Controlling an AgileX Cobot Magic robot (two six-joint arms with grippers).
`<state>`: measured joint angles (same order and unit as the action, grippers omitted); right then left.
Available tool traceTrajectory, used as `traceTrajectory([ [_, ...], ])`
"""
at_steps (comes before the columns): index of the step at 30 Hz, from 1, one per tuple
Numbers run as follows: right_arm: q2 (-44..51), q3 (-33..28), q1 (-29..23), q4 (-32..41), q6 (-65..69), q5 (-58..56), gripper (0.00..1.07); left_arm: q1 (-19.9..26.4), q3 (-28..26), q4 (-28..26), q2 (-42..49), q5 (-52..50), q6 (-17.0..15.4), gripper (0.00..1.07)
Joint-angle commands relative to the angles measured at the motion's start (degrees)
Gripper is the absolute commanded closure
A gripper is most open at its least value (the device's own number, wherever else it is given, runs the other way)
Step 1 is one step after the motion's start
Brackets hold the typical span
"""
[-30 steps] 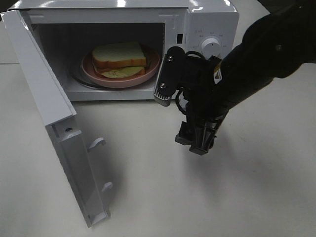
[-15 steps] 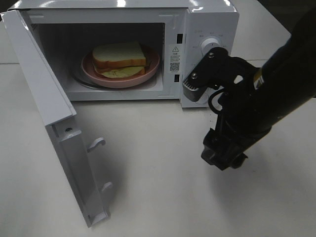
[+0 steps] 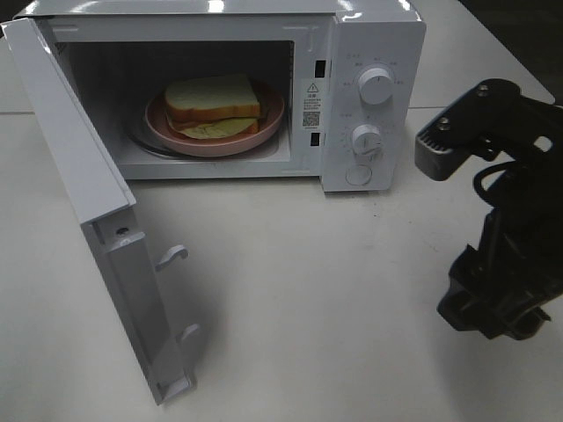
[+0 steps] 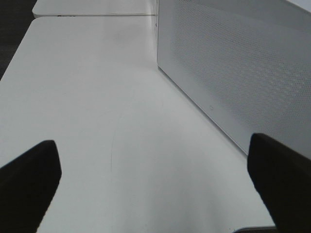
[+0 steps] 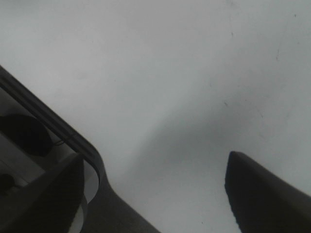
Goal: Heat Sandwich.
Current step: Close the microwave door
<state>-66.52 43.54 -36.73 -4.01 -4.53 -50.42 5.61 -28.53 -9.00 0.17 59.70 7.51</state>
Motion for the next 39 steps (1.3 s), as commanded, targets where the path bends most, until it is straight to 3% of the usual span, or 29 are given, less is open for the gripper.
traceTrajectory([
  [1,1.8,-0.3,-0.1,0.2,1.4,-3.3,0.31,0.1,0.2,-0.1,1.7,-0.2,-0.5,0.05],
  [10,10.9,-0.7,0.1,0.2,3.7,-7.2,0.31,0.1,0.2,-0.1,1.7,-0.2,-0.5,0.05],
  [16,18.5,-5.7,0.1,0.2,5.4,-7.3,0.31,0.1,0.2,-0.1,1.7,-0.2,-0.5,0.05],
  [28,36.9,-14.4,13.6,0.1,5.8,-8.5,0.31,0.1,0.2,-0.1,1.7,-0.2,-0.5,0.05],
  [39,51.3,-14.6,24.4,1.3,4.0,-8.6,0.31,0.1,0.2,-0.1,1.7,-0.2,-0.5,0.05],
])
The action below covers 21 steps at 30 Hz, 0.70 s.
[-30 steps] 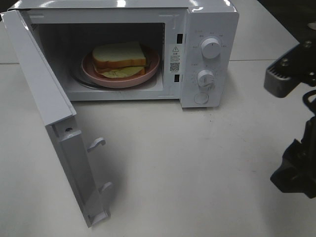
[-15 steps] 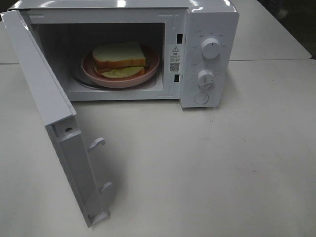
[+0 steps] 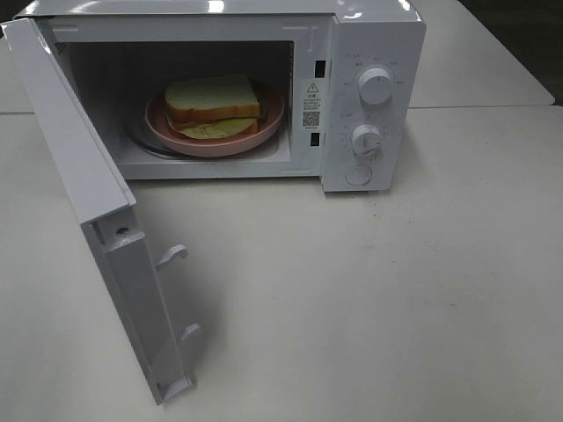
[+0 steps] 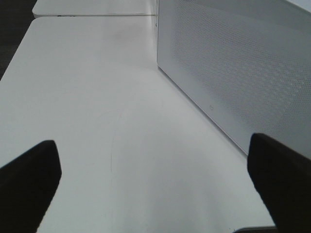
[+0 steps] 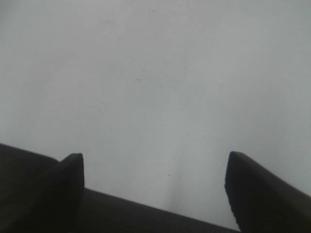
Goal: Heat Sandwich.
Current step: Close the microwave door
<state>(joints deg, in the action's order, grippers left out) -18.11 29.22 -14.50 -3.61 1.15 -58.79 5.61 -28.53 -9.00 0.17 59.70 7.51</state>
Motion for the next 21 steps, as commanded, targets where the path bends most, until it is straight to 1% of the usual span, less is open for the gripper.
traceTrajectory([
  [1,3.7,-0.3,2.6,1.4,-2.5,-0.2,0.31,0.1,0.2,-0.1,1.7,-0.2,-0.5,0.05],
  [4,5.6,-0.3,3.5,3.3,-4.8,-0.2,0.31,0.1,0.2,-0.1,1.7,-0.2,-0.5,0.05],
  [5,7.0,-0.3,4.5,4.4,-6.2,-0.3,0.31,0.1,0.2,-0.1,1.7,-0.2,-0.5,0.05],
  [13,11.3,-0.3,7.2,4.4,-6.2,-0.3,0.31,0.1,0.2,-0.1,1.7,-0.2,-0.5,0.05],
  [17,17.0,-0.3,9.8,4.4,-6.2,-0.3,0.31,0.1,0.2,-0.1,1.7,-0.2,-0.5,0.05],
  [21,19.2,-0.3,10.5,4.4,-6.3,-0.3,0.31,0.1,0.2,-0.1,1.7,-0.2,-0.5,0.05],
])
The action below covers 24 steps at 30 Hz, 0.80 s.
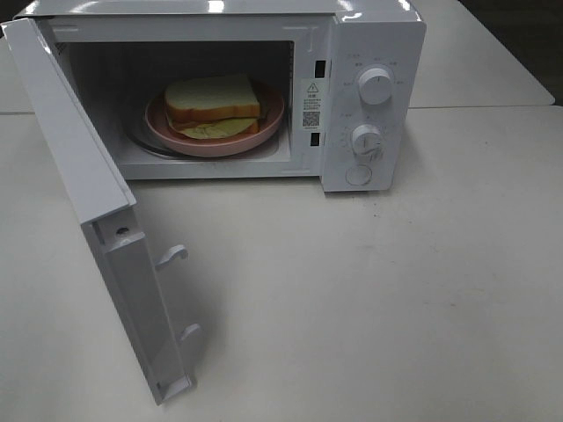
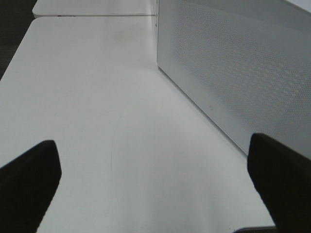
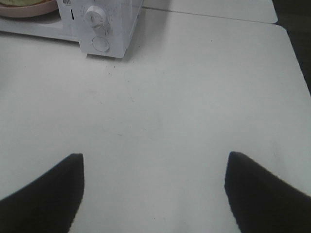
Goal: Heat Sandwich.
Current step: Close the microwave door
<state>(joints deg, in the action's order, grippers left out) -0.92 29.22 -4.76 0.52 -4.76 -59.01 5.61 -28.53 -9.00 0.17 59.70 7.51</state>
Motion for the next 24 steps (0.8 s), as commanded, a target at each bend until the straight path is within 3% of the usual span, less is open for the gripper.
traceTrajectory([
  [1,2.8,-0.3,0.7,0.3,-0.4,-0.1,0.31,0.1,0.2,-0.1,1.7,-0.2,-0.5,0.05],
  [24,2.7,-0.3,0.7,0.2,-0.2,-0.1,0.31,0.1,0.2,-0.1,1.7,-0.2,-0.5,0.05],
])
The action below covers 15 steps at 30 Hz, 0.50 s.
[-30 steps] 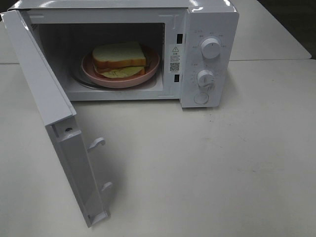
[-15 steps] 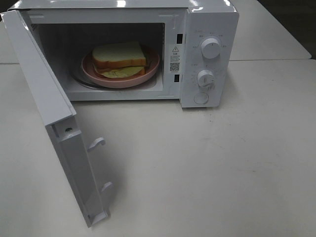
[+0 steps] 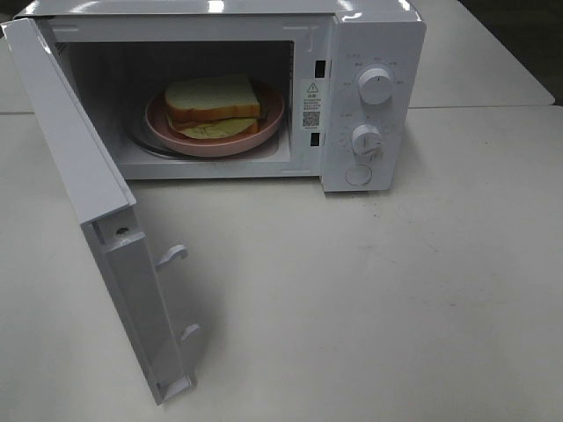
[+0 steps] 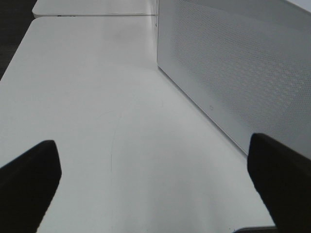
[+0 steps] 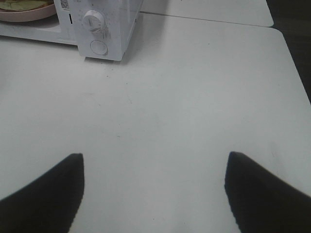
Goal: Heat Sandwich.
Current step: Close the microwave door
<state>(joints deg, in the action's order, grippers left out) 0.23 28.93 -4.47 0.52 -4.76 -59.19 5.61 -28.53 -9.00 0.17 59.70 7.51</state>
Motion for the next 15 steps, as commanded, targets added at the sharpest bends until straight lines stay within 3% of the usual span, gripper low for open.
traceTrajectory([
  [1,1.5,0.0,0.5,0.2,-0.2,0.1,0.31,0.1,0.2,-0.1,1.7,-0.2,-0.5,0.05],
  [15,1.5,0.0,0.5,0.2,-0.2,0.1,0.31,0.1,0.2,-0.1,1.7,-0.2,-0.5,0.05],
])
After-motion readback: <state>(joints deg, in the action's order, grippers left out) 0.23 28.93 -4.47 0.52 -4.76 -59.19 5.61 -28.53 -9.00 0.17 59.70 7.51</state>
